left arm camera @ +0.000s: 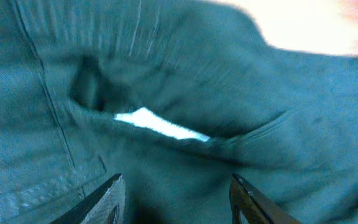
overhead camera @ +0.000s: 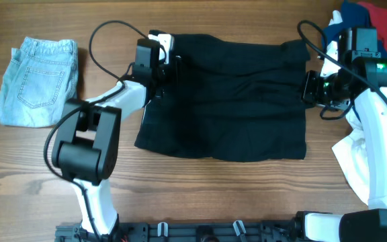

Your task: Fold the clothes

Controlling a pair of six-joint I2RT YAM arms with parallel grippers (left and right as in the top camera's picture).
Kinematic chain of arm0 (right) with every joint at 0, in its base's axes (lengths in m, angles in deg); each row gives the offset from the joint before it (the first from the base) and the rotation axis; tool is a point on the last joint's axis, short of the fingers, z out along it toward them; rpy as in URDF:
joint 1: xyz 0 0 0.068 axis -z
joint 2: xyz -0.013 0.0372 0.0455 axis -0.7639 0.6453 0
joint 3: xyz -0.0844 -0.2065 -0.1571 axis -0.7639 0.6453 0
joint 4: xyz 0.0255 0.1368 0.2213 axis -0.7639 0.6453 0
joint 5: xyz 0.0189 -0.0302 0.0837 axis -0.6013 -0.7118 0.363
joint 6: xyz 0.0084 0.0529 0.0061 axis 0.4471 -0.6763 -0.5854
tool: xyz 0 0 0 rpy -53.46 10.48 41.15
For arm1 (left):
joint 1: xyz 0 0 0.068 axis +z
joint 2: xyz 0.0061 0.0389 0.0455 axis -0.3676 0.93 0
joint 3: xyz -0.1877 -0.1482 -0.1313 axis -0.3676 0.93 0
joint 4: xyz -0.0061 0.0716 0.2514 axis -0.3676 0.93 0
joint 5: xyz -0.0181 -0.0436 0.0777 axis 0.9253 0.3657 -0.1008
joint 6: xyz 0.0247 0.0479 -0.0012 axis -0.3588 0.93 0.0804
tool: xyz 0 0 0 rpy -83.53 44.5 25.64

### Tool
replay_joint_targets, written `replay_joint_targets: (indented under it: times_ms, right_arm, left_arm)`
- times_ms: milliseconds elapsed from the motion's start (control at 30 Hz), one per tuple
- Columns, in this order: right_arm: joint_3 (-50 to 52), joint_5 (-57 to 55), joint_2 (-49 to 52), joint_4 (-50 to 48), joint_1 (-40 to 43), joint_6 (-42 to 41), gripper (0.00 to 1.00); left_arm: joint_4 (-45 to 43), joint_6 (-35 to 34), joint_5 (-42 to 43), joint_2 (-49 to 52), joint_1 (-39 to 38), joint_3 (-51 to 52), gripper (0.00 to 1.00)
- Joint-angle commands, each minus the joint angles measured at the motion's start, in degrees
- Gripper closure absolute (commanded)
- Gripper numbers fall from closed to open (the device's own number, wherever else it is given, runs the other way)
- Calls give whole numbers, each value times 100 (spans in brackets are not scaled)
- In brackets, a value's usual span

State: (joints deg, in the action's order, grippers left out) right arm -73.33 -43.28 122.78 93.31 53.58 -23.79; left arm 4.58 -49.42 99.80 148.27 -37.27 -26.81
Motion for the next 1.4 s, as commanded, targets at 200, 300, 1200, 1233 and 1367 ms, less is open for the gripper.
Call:
replay_joint_targets:
  times_ms: [200, 300, 1200, 1233, 1367]
  right_arm:
    - [-28, 133, 20, 125, -17, 96, 57]
    - [-28, 131, 20, 210, -17, 98, 57]
    - [544, -452, 92, 765, -17, 94, 38]
    - [918, -433, 96, 614, -17, 0, 38]
    - [1744, -334, 94, 118, -17, -380, 39]
  left_arm:
    - [-457, 116, -684, 874, -15, -859, 46]
    - [-535, 109, -966, 1141, 79, -1252, 44]
    - [6391, -640, -509, 101, 1069, -2964, 25]
    - [7138, -640, -509, 70, 1069, -2964, 29]
    - [7897, -562, -507, 70, 1021, -2721, 32]
